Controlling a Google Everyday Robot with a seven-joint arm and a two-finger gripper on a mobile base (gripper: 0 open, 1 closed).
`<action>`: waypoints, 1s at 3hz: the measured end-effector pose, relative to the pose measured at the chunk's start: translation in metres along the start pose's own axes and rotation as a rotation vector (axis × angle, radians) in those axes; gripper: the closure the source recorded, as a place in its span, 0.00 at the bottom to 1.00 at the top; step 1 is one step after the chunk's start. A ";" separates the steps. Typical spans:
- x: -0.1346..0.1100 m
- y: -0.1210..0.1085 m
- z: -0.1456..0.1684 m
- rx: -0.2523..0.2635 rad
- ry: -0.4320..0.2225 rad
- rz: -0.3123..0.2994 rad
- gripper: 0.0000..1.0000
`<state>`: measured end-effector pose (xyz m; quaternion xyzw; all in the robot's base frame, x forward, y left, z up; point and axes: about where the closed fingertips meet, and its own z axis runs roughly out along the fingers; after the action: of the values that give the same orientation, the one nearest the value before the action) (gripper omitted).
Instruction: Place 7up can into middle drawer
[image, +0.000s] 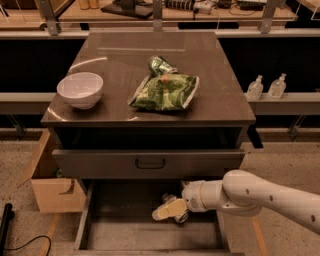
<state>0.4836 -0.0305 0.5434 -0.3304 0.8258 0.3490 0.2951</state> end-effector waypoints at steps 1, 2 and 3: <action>0.007 0.009 -0.020 0.005 -0.003 0.010 0.00; 0.012 0.023 -0.038 -0.011 -0.005 0.004 0.00; 0.006 0.032 -0.064 -0.016 -0.013 -0.028 0.00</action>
Offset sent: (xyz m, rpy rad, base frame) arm -0.0598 -0.0337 0.0406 0.0275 0.0054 0.0234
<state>0.4395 -0.0644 0.5882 -0.3420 0.8163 0.3536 0.3028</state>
